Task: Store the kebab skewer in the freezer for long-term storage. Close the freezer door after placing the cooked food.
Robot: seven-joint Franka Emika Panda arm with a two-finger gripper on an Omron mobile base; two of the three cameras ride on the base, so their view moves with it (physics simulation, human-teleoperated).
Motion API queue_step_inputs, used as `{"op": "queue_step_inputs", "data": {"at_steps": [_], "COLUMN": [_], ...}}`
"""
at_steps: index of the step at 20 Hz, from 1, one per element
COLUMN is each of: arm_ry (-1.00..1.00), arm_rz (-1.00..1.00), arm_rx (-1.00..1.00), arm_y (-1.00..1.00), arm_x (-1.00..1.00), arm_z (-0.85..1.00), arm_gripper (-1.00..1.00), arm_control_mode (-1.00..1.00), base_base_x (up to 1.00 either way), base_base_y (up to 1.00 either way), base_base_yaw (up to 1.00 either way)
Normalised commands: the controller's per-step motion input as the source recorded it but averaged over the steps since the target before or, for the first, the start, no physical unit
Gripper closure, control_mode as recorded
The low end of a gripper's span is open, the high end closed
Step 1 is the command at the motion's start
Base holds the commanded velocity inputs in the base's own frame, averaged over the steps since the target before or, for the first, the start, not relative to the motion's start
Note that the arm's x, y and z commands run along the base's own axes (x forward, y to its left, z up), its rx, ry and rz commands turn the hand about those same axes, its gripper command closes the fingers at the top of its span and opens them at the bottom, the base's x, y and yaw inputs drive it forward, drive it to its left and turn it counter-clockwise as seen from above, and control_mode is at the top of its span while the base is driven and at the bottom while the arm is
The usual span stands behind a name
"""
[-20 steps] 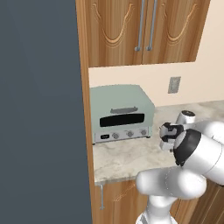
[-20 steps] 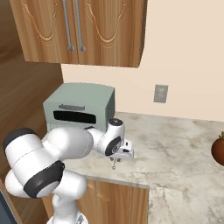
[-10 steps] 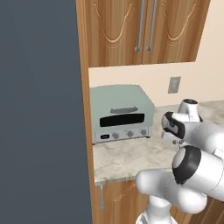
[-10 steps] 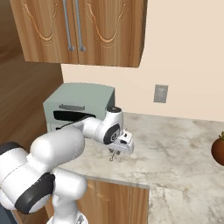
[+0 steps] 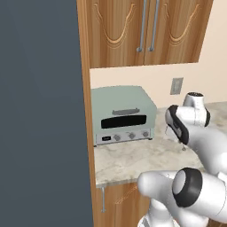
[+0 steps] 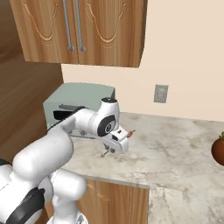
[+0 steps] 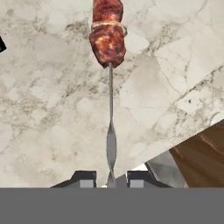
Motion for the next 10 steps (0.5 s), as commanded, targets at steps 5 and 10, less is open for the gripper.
{"op": "queue_step_inputs", "data": {"at_steps": [5, 10], "arm_ry": [0.00, -0.01], "arm_rz": [-0.18, -0.01], "arm_rx": [0.00, 0.00], "arm_y": [0.12, 0.21], "arm_x": [-0.64, -0.31], "arm_z": [0.46, 0.60], "arm_gripper": [1.00, 1.00], "arm_control_mode": [-1.00, -1.00], "base_base_x": [0.00, 0.00], "base_base_y": [0.00, 0.00], "base_base_yaw": [0.00, 0.00]}}
